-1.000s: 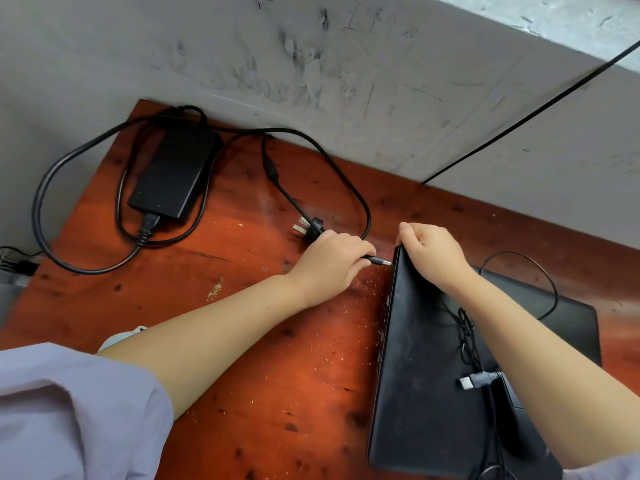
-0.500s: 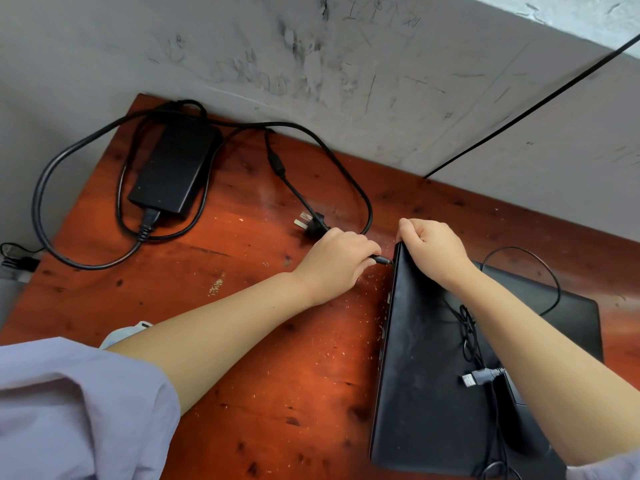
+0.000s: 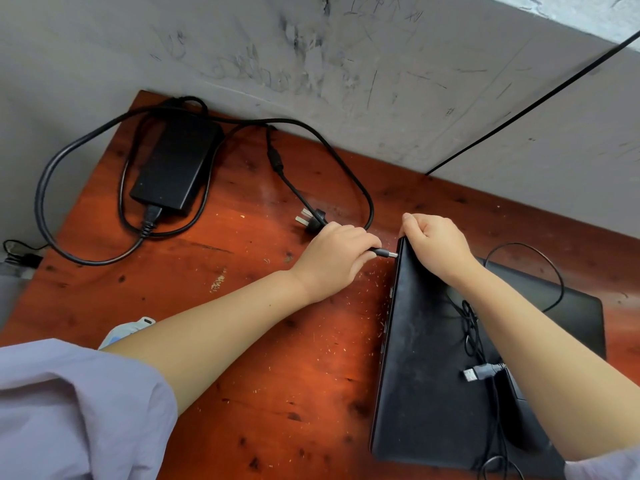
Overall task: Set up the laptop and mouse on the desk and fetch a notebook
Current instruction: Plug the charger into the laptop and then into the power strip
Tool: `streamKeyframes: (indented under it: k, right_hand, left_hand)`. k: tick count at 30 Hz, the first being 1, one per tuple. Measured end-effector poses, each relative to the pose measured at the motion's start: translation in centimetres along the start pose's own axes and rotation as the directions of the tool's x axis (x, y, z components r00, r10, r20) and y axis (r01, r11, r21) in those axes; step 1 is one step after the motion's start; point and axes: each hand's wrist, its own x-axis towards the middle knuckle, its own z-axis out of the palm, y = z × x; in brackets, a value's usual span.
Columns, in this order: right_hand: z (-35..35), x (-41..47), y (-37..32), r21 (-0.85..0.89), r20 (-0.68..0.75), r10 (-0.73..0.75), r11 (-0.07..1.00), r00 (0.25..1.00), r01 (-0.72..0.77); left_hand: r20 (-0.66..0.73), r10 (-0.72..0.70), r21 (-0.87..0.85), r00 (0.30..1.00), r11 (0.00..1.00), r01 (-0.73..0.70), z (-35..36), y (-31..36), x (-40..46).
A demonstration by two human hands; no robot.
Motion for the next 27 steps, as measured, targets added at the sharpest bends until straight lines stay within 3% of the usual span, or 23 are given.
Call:
streamKeyframes:
  k: [10,19,27]
  right_hand:
    - [0.5,0.1,-0.1,-0.007,-0.018,-0.013,1.0,1.0,0.013]
    - [2.9,0.0,-0.7,-0.053,0.047,0.006,0.999,0.999,-0.003]
    - [3.5,0.3,0.2,-0.065,0.074,-0.047,0.997,0.996,0.052]
  left_hand:
    - [0.077,0.089,0.124,0.993,0.987,-0.098,0.1,0.3,1.0]
    - [0.232,0.005,0.19,0.973,0.98,-0.05,1.9,-0.9,0.4]
    - [0.149,0.003,0.305,0.989,0.951,-0.049,3.2,-1.1,0.9]
